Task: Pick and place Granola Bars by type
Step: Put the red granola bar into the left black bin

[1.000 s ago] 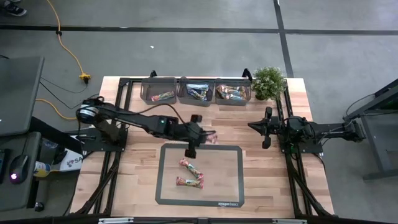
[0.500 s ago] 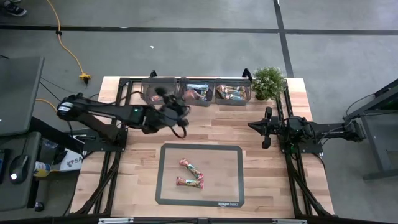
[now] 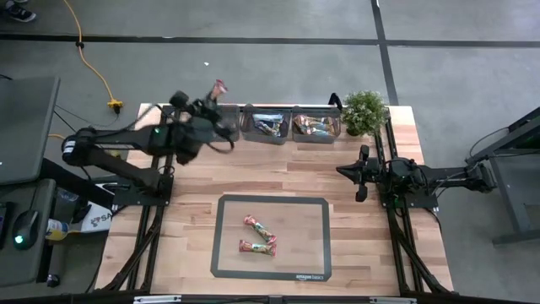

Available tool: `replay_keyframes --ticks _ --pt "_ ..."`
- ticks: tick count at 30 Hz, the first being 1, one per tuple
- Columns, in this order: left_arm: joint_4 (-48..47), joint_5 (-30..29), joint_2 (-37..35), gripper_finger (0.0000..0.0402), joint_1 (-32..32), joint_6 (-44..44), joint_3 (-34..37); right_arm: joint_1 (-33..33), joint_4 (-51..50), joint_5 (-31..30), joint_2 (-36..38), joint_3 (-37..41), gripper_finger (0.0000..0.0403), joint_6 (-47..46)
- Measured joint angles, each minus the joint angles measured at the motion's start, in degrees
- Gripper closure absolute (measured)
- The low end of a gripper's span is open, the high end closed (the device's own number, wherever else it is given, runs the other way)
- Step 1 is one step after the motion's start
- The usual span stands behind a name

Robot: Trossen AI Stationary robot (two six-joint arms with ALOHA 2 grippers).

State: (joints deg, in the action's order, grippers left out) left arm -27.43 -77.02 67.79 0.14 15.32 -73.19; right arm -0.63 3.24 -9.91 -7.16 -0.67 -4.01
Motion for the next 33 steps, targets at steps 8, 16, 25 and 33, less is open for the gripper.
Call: replay_keyframes --ticks 8,16,25,33 --pt "0.9 15.9 -5.8 0.0348 -16.9 6.0 0.0 0.0 0.0 0.0 0.0 0.0 0.0402 0.0" --pt "5.9 40.1 -9.1 0.0348 -38.9 8.4 0.0 0.0 0.0 0.0 0.0 0.0 0.0402 0.0" --pt "5.6 76.9 -4.7 0.0348 -59.2 -3.0 0.0 0.0 0.0 0.0 0.0 0.0 0.0402 0.0" --pt "3.4 104.7 4.8 0.0348 -71.1 -8.4 0.0 0.0 0.0 0.0 0.0 0.0 0.0402 0.0"
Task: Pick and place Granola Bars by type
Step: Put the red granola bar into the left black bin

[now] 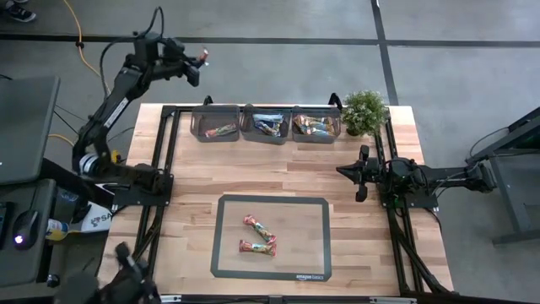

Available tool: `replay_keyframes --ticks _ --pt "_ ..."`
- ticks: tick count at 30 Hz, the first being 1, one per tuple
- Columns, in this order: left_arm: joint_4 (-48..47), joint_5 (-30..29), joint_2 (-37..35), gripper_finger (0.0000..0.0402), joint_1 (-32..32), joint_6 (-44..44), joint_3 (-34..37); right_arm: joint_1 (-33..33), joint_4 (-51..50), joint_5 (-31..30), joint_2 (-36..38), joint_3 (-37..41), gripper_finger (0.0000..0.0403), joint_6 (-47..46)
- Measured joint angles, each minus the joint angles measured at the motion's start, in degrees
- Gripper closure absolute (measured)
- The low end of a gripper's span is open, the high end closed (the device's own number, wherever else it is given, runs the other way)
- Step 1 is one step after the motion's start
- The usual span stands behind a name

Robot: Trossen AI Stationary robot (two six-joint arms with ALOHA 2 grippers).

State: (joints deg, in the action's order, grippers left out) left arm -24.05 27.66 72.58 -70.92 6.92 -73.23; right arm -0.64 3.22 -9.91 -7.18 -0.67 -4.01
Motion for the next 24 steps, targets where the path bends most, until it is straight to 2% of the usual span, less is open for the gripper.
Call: replay_keyframes --ticks 5,7,11,17,24 --pt "-3.8 14.1 5.6 0.0348 -1.8 4.6 0.0 0.0 0.0 0.0 0.0 0.0 0.0402 0.0" --pt "-5.3 16.0 7.8 0.0348 -1.4 6.3 0.0 0.0 0.0 0.0 0.0 0.0 0.0402 0.0" --pt "-10.4 12.1 10.2 0.0348 -1.1 14.3 0.0 0.0 0.1 0.0 0.0 0.0 0.0402 0.0" --pt "-19.2 -1.0 11.0 0.0348 3.0 32.7 0.0 0.0 0.1 0.0 0.0 0.0 0.0402 0.0" --pt "-23.7 -8.2 11.8 0.0348 9.1 43.8 0.1 0.0 0.0 0.0 0.0 0.0 0.0402 0.0"
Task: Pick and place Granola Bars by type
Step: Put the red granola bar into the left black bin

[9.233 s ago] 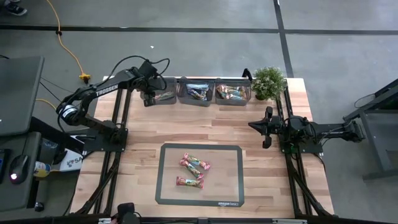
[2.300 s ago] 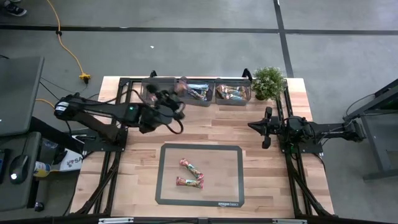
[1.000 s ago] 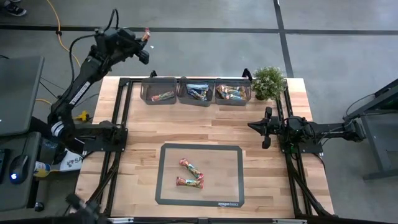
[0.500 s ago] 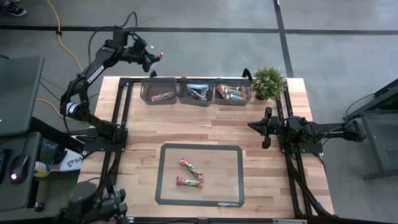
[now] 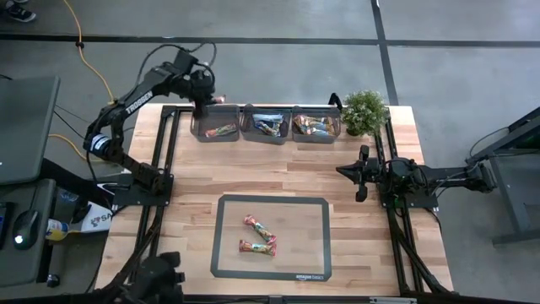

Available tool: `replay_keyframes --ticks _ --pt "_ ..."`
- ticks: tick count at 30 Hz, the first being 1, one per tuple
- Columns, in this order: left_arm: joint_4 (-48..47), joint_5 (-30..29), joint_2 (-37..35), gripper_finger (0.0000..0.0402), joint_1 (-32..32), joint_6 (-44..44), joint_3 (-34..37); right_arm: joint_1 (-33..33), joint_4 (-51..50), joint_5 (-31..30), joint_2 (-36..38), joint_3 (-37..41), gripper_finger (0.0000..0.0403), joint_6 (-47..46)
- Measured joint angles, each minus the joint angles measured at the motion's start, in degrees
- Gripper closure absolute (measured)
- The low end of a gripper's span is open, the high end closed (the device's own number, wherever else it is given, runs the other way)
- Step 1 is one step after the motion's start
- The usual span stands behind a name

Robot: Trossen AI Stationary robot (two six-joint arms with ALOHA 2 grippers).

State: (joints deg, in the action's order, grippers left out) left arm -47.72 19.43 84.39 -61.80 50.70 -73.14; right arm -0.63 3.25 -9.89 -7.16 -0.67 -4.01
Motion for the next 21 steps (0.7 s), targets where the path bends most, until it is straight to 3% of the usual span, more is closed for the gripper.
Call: replay_keyframes --ticks 10,21 --pt "-4.8 -12.6 9.1 0.0348 5.4 5.1 0.1 0.0 0.0 0.0 0.0 0.0 0.0402 0.0" --pt "-4.4 -12.2 15.2 0.0348 5.4 1.7 0.1 0.0 0.0 0.0 0.0 0.0 0.0402 0.0"
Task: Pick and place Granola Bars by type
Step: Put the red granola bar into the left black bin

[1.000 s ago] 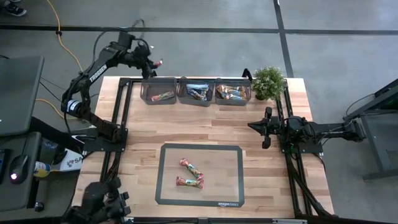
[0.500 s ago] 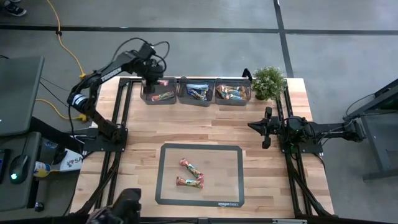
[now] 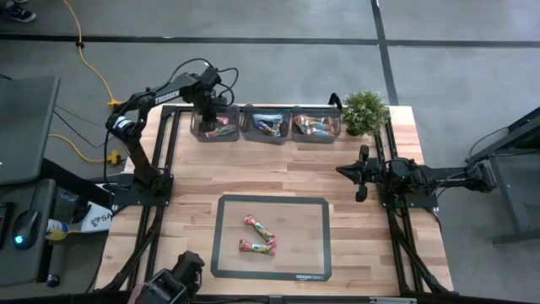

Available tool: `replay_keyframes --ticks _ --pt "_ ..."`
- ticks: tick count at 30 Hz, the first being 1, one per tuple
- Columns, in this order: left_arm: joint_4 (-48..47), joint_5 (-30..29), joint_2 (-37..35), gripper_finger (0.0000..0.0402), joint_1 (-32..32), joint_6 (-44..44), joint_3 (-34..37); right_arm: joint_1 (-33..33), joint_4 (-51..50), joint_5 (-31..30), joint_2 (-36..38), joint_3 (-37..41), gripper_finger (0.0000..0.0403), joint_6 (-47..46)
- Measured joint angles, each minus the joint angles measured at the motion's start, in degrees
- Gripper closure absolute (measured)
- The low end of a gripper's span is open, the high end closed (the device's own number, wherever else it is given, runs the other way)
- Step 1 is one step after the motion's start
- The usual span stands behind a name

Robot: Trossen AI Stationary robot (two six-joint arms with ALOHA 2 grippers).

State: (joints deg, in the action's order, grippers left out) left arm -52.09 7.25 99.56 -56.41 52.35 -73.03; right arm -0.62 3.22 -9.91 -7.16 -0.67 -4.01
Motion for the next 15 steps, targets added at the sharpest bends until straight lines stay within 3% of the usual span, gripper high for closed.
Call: replay_keyframes --ticks 11,15 --pt "3.1 1.7 0.8 0.0347 1.8 -3.3 0.0 0.0 0.0 0.0 0.0 0.0 0.0402 0.0" --pt "2.9 2.5 0.8 0.0318 1.7 -4.5 0.0 0.0 0.0 0.0 0.0 0.0 0.0402 0.0"
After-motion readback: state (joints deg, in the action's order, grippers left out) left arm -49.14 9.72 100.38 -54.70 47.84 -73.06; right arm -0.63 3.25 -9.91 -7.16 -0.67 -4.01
